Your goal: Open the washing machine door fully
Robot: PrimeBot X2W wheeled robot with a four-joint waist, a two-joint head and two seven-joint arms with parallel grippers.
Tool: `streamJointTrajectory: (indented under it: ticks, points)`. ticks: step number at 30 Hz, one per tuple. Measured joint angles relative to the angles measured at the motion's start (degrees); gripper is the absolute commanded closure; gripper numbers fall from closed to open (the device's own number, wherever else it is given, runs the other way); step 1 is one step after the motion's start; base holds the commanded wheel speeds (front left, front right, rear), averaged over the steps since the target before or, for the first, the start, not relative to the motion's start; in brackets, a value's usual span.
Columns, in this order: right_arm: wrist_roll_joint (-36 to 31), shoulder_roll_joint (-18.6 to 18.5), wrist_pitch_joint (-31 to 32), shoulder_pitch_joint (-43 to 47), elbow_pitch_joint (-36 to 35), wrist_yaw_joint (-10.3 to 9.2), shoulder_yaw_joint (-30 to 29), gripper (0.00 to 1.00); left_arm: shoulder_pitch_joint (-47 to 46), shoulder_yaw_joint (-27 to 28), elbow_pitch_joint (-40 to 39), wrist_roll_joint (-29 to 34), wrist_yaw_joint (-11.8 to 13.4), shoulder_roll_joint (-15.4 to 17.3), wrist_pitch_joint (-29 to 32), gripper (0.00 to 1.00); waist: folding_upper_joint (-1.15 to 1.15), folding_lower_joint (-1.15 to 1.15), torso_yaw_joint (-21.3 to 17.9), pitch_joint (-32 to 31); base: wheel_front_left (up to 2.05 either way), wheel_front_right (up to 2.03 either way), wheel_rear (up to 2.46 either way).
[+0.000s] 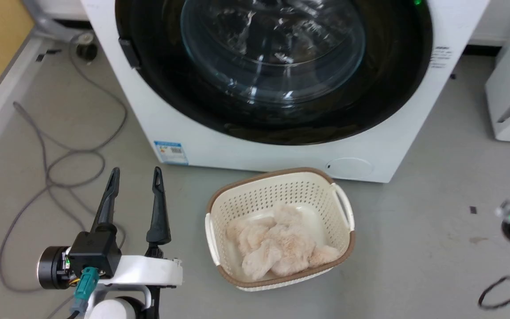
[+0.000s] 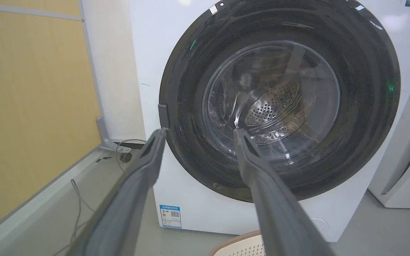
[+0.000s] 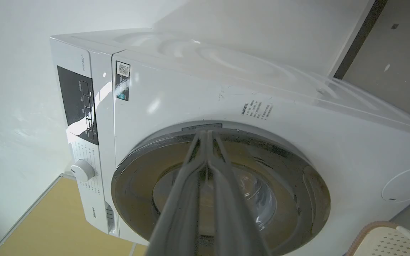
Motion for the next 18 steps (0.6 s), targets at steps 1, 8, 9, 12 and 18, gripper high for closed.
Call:
streamJointTrajectory:
  ticks: [1,8,9,12,18]
  points:
    - [0.6,-0.4,0.0,-1.1,0.7,0.00,-0.3,1.00,-0.2,-0.1,-0.1,-0.1,0.2,0.0,-0.2,0.00,0.00,0.00,0.3,0.3,0.00,0.00,0.00]
    - [3.6,-3.6,1.2,-9.5,6.7,0.00,-0.6,1.00,-1.7,-0.7,-0.8,-0.9,0.4,0.0,-1.0,0.00,0.00,0.00,1.9,3.2,0.00,0.00,0.00]
    - [3.9,-4.1,1.6,-10.7,7.6,0.00,-0.5,1.00,-2.1,-0.8,-0.8,-0.9,0.5,0.0,-1.1,0.00,0.00,0.00,2.1,3.7,0.00,0.00,0.00]
    - [5.0,-5.7,2.3,-14.3,10.2,0.00,-0.3,1.00,-2.9,-1.3,-1.1,-1.0,0.7,0.0,-1.5,0.00,0.00,0.00,2.7,5.2,0.00,0.00,0.00]
    - [6.5,-9.0,4.2,-21.5,15.3,0.00,1.4,1.00,-4.8,-1.8,-1.6,-1.9,1.2,0.0,-2.3,0.00,0.00,0.00,4.0,8.3,0.00,0.00,0.00]
